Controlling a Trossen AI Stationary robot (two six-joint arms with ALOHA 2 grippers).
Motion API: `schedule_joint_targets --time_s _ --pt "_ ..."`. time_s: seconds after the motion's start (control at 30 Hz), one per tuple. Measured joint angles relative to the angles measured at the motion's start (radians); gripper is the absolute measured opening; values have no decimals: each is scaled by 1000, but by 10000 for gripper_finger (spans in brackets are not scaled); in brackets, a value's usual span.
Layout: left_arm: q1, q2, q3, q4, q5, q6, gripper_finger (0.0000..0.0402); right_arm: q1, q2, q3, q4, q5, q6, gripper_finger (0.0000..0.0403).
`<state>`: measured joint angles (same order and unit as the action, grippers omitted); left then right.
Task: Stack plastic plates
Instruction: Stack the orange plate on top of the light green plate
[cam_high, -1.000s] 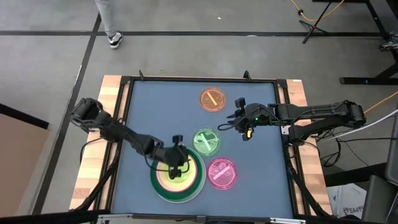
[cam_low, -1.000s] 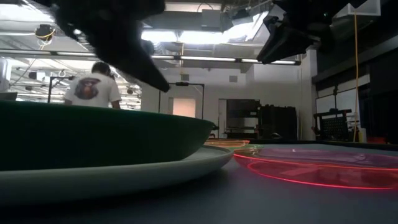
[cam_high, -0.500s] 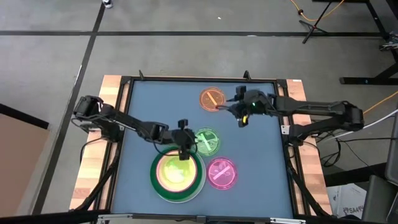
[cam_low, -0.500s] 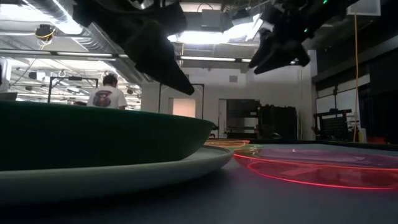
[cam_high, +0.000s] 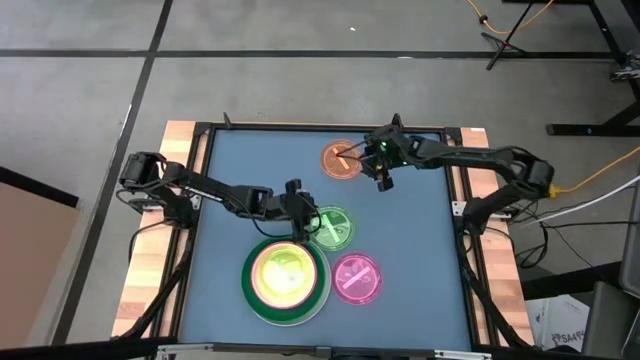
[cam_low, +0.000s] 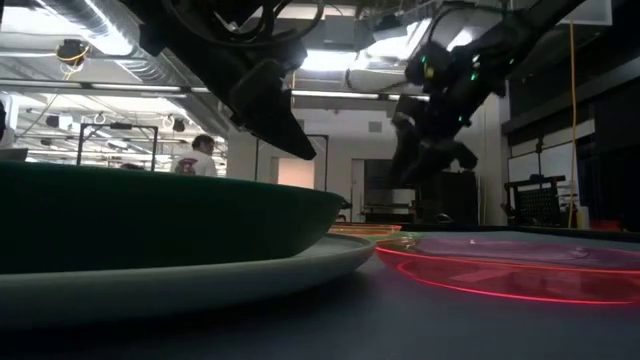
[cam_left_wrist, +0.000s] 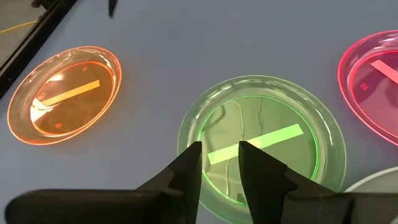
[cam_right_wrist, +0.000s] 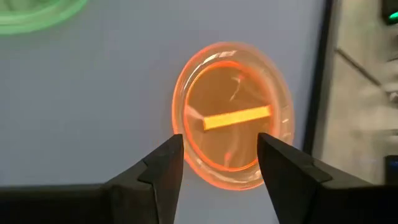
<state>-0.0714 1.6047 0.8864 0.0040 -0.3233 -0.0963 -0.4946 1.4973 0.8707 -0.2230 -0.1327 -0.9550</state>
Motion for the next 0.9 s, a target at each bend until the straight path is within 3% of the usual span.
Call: schedule_joint_targets --time_s 0.33,0.9 --pt "1 0 0 6 0 -6 98 -52 169 0 110 -105 -42 198" --pt "1 0 0 15 0 -9 98 -68 301 3 185 -100 -41 197"
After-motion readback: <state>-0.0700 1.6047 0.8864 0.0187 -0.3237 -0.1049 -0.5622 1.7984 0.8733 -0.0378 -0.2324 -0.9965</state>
